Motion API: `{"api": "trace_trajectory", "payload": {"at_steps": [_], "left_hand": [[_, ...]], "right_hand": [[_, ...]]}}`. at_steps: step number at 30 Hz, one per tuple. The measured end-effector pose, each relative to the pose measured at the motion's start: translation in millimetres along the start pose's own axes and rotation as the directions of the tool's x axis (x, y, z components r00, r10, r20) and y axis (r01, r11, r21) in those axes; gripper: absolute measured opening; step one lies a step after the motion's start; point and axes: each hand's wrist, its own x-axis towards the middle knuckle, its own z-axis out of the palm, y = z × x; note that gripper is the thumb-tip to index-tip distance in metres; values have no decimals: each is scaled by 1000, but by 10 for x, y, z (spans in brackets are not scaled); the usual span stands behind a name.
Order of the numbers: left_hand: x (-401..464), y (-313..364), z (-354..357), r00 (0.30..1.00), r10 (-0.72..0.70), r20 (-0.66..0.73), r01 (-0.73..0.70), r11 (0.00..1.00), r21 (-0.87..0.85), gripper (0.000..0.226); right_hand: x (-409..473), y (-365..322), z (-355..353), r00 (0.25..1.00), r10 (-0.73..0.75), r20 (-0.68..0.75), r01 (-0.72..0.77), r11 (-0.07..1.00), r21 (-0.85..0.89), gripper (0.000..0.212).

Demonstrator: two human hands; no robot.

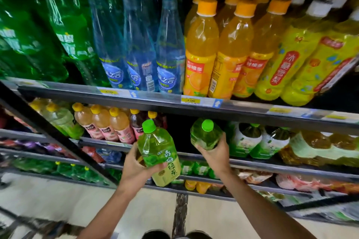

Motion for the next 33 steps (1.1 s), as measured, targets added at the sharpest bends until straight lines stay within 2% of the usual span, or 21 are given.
{"api": "trace_trajectory", "payload": {"at_steps": [9,13,17,22,25,29,33], "left_hand": [[81,-28,52,998,67,-9,-66,996,61,76],[161,-84,20,998,54,-12,-53,996,71,85],[223,-108,43,998,54,-17,-53,997,51,85],[282,-163,89,999,41,3,-41,998,40,84],[305,-166,122,998,50,32,-51,998,44,89],[354,-143,204,997,71,42,-74,996,57,85],[432,-105,289,994,93,62,-97,993,67,84]], "right_hand": [[331,286,106,994,85,61,-83,996,-39,68],[379,452,101,987,127,103,-127,992,-5,73],[401,422,33,976,132,173,-133,991,-6,76],[261,374,73,991,95,89,-93,995,-25,84],[217,327,20,995,68,79,-59,991,-117,80],[275,350,-94,989,84,126,-53,972,-227,78],[275,323,-175,988,83,133,-44,961,-275,75]]}}
